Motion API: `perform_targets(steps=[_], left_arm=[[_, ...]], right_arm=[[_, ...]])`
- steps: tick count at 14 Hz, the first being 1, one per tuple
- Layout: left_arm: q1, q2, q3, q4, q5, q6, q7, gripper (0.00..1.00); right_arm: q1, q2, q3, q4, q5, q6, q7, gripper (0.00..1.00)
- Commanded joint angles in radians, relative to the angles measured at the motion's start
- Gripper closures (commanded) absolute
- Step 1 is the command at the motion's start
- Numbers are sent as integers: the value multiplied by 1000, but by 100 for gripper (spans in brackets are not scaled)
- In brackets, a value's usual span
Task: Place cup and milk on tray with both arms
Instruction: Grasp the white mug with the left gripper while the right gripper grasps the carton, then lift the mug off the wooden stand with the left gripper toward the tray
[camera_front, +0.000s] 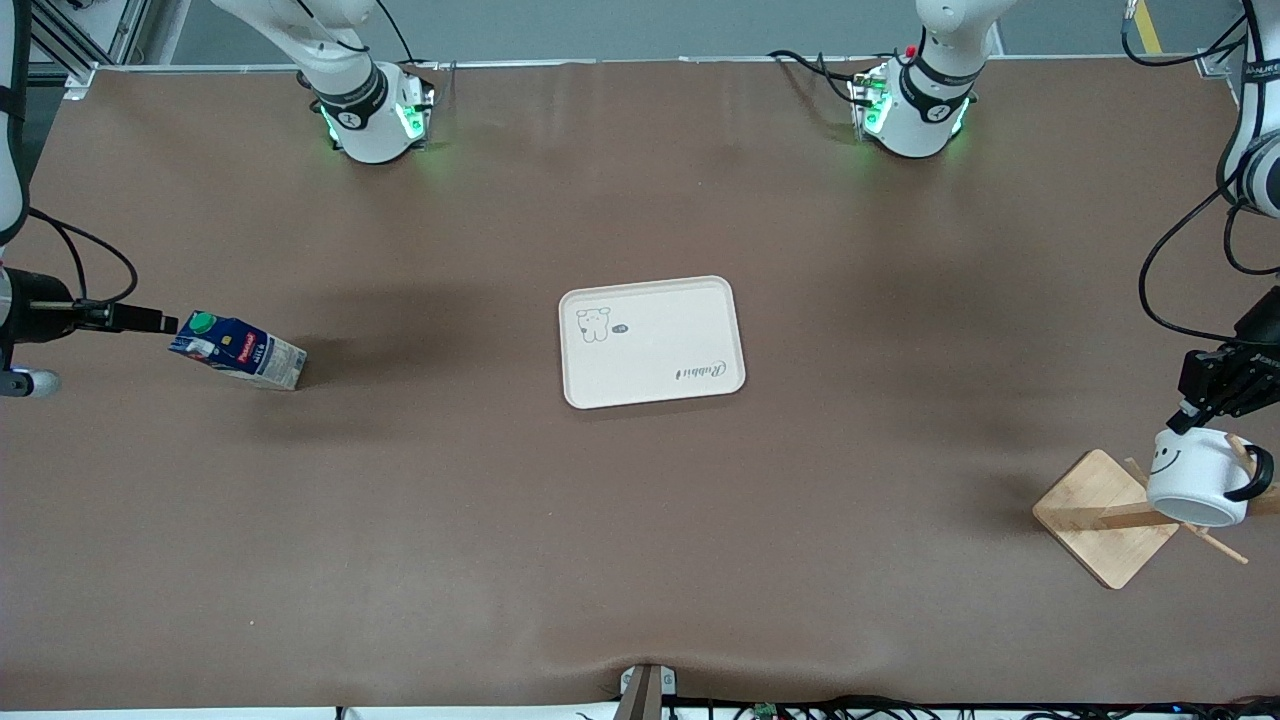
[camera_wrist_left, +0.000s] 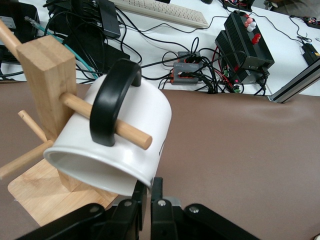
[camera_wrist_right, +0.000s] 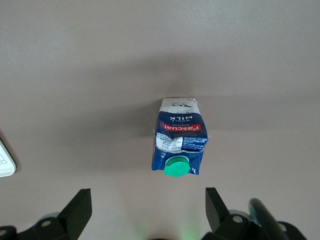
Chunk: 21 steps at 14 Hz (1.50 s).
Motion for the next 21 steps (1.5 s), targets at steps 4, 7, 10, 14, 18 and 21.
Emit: perform_targets(steps=[4, 7, 10, 14, 18, 21], left_arm=[[-10, -112, -114, -30, 98, -9, -220, 100], [-9, -233, -207, -122, 224, -14, -543, 100], [-9, -268, -237, -122, 351, -125, -746, 100], [-10, -239, -405, -89, 422, -132, -1135, 100], [-13, -141, -591, -13, 705, -134, -1593, 100], [-62, -31, -660, 27, 733, -134, -1831, 100]], right_arm=[[-8, -108, 8, -225, 12, 154, 1, 0], [-11, -108, 8, -264, 14, 186, 3, 0], [-24, -105, 8, -284, 14, 205, 1, 0], [-37, -107, 8, -327, 14, 236, 3, 0], [-53, -104, 8, -385, 26, 301, 1, 0], [-71, -102, 8, -443, 50, 380, 1, 0]])
